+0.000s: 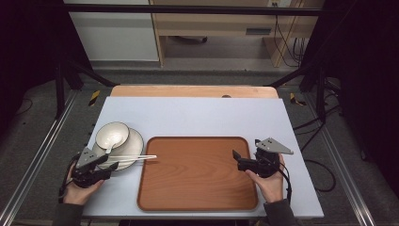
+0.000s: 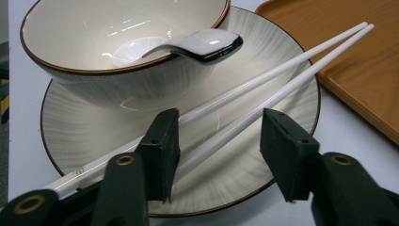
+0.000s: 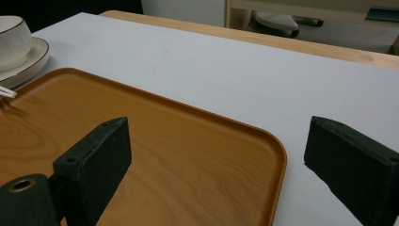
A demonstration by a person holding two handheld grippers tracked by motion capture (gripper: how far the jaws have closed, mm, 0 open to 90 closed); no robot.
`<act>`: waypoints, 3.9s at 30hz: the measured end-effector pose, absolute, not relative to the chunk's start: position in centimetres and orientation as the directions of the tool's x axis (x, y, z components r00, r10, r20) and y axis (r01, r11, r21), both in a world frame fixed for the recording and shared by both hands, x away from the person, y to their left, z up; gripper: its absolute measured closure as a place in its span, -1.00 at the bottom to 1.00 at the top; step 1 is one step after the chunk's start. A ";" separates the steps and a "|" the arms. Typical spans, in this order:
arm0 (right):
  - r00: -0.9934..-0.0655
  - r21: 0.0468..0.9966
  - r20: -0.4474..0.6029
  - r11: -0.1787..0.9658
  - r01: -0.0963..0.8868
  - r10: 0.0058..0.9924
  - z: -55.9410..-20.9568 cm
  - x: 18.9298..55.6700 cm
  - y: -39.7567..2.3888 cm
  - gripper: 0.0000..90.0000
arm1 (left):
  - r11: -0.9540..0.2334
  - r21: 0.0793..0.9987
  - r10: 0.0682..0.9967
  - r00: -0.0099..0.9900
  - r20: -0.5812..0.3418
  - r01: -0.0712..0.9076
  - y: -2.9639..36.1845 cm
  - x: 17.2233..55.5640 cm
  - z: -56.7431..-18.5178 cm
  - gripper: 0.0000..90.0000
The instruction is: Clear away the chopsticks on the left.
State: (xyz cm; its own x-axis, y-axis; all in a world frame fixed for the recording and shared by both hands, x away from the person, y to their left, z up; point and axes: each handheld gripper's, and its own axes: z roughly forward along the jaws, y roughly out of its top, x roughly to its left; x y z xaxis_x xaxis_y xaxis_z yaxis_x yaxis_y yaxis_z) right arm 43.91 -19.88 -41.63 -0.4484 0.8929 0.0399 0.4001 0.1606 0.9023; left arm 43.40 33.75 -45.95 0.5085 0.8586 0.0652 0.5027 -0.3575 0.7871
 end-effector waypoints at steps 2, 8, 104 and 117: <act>-0.446 0.902 0.050 0.151 0.405 0.894 -41.7 43.9 -19.9 -0.82 | -0.360 0.781 0.855 0.515 0.058 0.511 33.7 43.5 -46.0 0.16; -0.445 0.900 0.051 0.151 0.408 0.894 -41.7 44.0 -19.9 -0.82 | -0.369 0.772 0.849 0.527 0.052 0.518 33.5 43.4 -46.0 0.31; -0.438 0.910 0.065 0.126 0.394 0.897 -41.1 43.6 -20.4 -0.86 | 0.006 0.844 0.965 0.218 -0.145 0.537 20.1 38.3 -44.3 0.87; -0.439 0.908 0.056 0.137 0.396 0.897 -41.2 43.7 -20.4 -0.86 | 0.055 0.836 0.974 0.155 -0.165 0.546 19.0 37.8 -47.3 0.87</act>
